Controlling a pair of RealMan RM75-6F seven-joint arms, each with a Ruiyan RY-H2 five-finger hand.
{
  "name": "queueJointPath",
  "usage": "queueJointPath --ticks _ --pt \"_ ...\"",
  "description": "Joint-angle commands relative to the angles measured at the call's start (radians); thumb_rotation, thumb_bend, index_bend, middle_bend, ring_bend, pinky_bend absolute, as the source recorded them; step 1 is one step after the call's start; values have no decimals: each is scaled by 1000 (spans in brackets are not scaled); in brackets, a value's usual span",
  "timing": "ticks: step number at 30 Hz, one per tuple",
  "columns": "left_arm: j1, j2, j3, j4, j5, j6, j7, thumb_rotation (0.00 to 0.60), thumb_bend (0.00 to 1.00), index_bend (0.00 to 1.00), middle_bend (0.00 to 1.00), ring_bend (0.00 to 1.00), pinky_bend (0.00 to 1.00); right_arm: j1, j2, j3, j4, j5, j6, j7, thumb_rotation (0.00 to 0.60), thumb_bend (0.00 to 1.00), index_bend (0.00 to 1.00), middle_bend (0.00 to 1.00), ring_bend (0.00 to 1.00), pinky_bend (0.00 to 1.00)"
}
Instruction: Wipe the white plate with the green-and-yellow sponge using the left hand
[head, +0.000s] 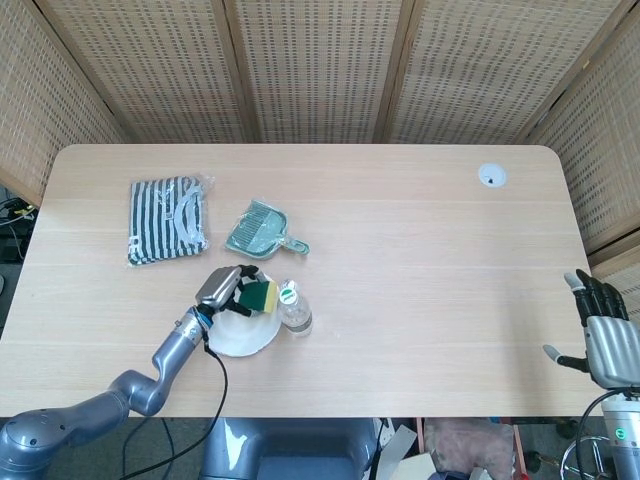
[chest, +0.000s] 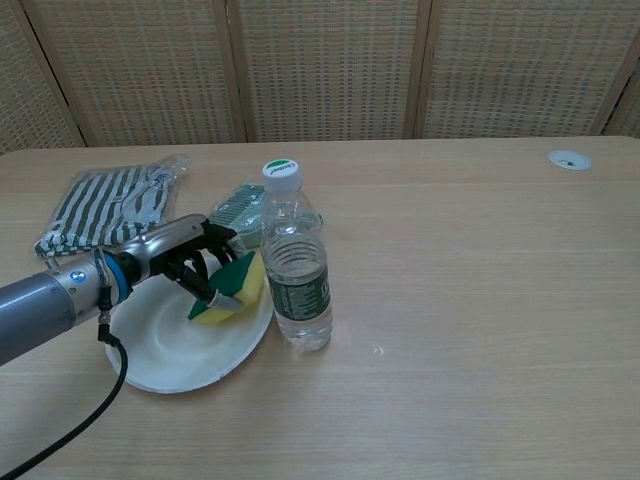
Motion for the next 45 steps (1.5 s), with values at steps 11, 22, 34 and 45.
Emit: queueJointPath --ticks 11,22,34,45 --pt "33 227 62 -254 27 -19 71 600 156 497 407 329 400 0 0 -5 -8 -11 3 -5 600 0 0 0 0 0" --pt "48 271 69 -250 29 -7 55 600 156 497 405 329 400 1 1 -4 -9 -9 2 -4 600 0 0 0 0 0" --pt "49 192 87 -153 30 -42 50 600 156 497 404 329 392 3 -2 -4 -6 -3 -4 -10 600 0 0 0 0 0" --pt "52 334 108 -319 134 87 152 600 155 497 403 329 391 1 0 -5 -12 -9 2 -10 600 0 0 0 0 0"
